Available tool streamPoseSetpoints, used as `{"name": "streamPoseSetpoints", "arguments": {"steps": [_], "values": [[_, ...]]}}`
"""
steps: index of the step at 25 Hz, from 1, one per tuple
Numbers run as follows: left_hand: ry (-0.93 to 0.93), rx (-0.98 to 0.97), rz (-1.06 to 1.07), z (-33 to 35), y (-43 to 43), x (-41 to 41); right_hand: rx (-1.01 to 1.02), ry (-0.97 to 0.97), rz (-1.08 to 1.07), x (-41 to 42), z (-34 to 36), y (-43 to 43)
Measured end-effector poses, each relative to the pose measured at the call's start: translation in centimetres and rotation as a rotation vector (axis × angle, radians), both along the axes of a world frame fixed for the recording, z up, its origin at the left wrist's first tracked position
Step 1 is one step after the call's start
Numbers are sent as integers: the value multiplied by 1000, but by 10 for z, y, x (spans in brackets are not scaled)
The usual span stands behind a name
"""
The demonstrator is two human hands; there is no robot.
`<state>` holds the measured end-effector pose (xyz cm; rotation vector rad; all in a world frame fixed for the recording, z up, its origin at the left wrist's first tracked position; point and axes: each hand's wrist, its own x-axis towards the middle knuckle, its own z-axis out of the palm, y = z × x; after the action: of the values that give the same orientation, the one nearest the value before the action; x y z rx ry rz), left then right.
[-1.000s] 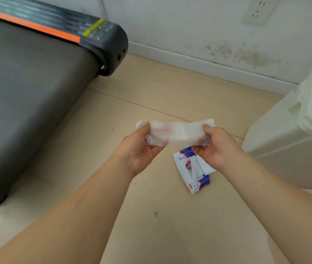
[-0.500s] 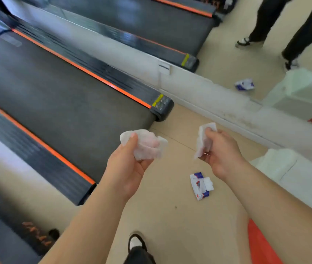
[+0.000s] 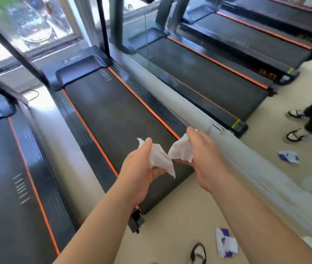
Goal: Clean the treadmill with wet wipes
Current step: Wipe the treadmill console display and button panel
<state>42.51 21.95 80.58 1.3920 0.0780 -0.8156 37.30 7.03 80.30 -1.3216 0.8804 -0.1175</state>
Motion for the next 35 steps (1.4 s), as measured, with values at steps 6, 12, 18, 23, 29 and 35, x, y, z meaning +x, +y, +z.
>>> {"name": "streamPoseSetpoints", "arguments": {"steps": [6, 12, 18, 23, 29, 35], "values": [[-397, 327, -293, 28, -60, 81, -186, -96, 184, 97, 20, -74], [-276, 298, -82, 62, -96, 150, -307, -223, 442, 198, 59, -132], [-120, 277, 268, 71, -82, 221, -46, -239, 487, 292, 71, -121], [-86, 57, 465, 85, -71, 296, -61, -187, 523, 376, 67, -104], [-138, 137, 592, 112, -34, 456, -134, -172, 496, 548, 81, -63], [-211, 206, 638, 232, 21, 636, -139, -133, 544, 732, 195, -2]]}}
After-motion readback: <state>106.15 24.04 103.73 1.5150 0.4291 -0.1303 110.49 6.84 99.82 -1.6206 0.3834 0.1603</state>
